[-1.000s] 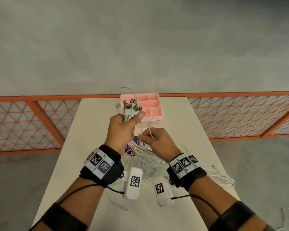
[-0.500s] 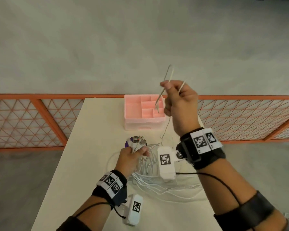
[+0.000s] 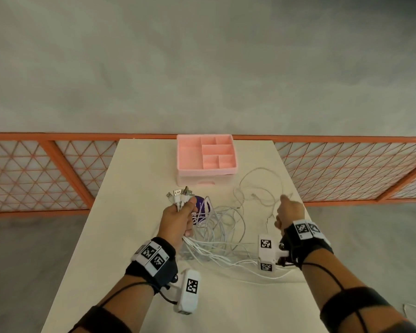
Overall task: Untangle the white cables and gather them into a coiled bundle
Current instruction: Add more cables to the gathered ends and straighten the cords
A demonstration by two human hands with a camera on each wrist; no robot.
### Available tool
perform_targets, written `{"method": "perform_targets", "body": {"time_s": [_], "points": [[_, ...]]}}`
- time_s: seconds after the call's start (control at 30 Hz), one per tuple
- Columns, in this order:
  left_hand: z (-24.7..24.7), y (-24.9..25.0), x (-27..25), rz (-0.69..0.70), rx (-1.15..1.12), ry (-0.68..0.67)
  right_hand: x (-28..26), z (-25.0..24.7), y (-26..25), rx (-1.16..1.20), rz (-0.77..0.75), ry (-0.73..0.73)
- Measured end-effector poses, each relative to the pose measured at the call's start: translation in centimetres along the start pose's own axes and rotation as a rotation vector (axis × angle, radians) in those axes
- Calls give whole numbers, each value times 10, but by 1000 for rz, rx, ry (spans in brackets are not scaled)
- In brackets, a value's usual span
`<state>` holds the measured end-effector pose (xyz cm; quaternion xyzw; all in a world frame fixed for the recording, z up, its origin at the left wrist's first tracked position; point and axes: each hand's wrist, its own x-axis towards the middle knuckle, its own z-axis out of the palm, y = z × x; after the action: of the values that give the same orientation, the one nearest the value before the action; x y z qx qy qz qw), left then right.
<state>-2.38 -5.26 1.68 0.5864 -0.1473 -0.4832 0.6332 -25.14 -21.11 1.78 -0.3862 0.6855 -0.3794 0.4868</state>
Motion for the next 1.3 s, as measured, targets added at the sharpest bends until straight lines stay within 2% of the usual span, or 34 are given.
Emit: {"method": "perform_targets", "body": {"time_s": [0.07, 0.1, 0.13, 0.17, 0.23, 0.27, 0.33, 0.4, 0.5, 0.6, 0.7, 0.83, 1.0, 1.17, 1.3], "points": [[0, 0, 1, -5, 18, -20, 0, 2, 21, -153, 13, -29], [1, -1, 2, -12, 27, -32, -5, 3, 25, -391, 14, -14], [1, -1, 2, -22, 32, -43, -11, 3, 26, -724, -165, 27], [1, 0, 3, -33, 34, -54, -16, 4, 23, -696, -256, 88], [3, 2, 3, -62, 24, -64, -25, 2, 13, -27, -114, 93], [4, 3, 4, -82, 1, -65, -27, 5, 14, 32, -93, 101], [4, 6, 3, -122, -81, -77, -30, 14, 6, 47, -132, 69], [4, 8, 2, -131, -138, -88, -35, 23, 2, 4, -137, -63], [5, 7, 0, -92, -103, -89, -57, 41, -5, -7, -116, -292], [7, 5, -3, -68, -37, -110, -85, 60, -6, 177, -14, -399], [7, 3, -7, -57, -19, -120, -100, 75, -5, 281, 34, -434], [5, 1, -11, -55, -12, -116, -114, 84, -7, 241, -121, -472], [3, -2, -15, -81, -13, -126, -124, 87, -11, 237, -186, -518], [3, -2, -19, -103, -31, -153, -126, 81, -11, 59, -352, -534], [2, -2, -22, -135, -85, -146, -123, 79, -9, 171, -321, -532]]}}
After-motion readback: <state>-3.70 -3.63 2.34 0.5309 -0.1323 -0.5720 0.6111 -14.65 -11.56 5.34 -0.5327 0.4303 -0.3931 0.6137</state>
